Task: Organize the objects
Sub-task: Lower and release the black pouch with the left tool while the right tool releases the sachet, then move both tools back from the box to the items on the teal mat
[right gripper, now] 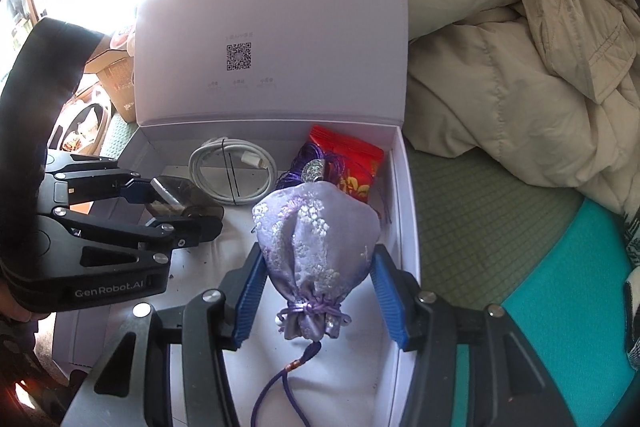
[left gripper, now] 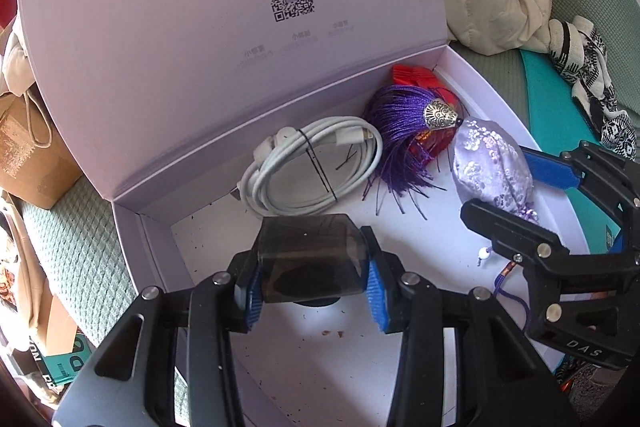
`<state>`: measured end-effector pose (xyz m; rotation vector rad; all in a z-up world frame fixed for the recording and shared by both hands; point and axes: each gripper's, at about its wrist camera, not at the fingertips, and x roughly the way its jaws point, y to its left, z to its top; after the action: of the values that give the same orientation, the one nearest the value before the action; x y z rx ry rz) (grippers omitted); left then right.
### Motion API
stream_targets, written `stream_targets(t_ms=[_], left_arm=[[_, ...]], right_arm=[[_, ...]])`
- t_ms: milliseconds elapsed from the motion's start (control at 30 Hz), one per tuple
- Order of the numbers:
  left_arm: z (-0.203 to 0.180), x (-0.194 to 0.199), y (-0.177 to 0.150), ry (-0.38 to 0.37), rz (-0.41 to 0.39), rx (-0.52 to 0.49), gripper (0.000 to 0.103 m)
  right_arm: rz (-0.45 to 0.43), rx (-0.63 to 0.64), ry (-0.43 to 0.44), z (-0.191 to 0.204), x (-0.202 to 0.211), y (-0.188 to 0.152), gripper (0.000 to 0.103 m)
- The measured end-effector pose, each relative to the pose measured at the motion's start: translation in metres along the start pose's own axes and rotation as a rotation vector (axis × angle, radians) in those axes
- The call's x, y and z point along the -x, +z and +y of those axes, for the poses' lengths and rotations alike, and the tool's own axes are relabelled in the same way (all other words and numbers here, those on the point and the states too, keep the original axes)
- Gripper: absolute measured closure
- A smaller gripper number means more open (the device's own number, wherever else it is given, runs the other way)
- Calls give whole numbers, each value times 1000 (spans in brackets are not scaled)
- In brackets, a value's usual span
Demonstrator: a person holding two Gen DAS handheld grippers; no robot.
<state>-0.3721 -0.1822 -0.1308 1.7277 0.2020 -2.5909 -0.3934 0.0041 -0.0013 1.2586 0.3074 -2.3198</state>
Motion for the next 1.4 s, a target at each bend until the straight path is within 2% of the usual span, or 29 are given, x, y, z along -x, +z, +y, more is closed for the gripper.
stream_targets(t_ms=[167, 333, 667, 733, 933, 1400], left_arm=[[-3, 5, 1, 17, -2, 5, 63], [-6, 19, -1, 6, -24, 5, 62], [-11, 55, -6, 14, -105, 3, 53], [-9, 65, -4, 14, -114, 2, 53], [18, 110, -31, 16, -147, 6, 53], [5, 168, -47, 45, -217, -12, 53]], right_arm=[[-17, 16, -35, 2, 12, 1, 43], [-43, 11, -47, -1, 30, -1, 43], [-75, -27, -59, 4, 58, -1, 43], [-83, -22, -59, 7, 63, -1, 43], [-112, -19, -59, 12, 82, -2, 43], [-191, -15, -76, 24, 138, -13, 42]])
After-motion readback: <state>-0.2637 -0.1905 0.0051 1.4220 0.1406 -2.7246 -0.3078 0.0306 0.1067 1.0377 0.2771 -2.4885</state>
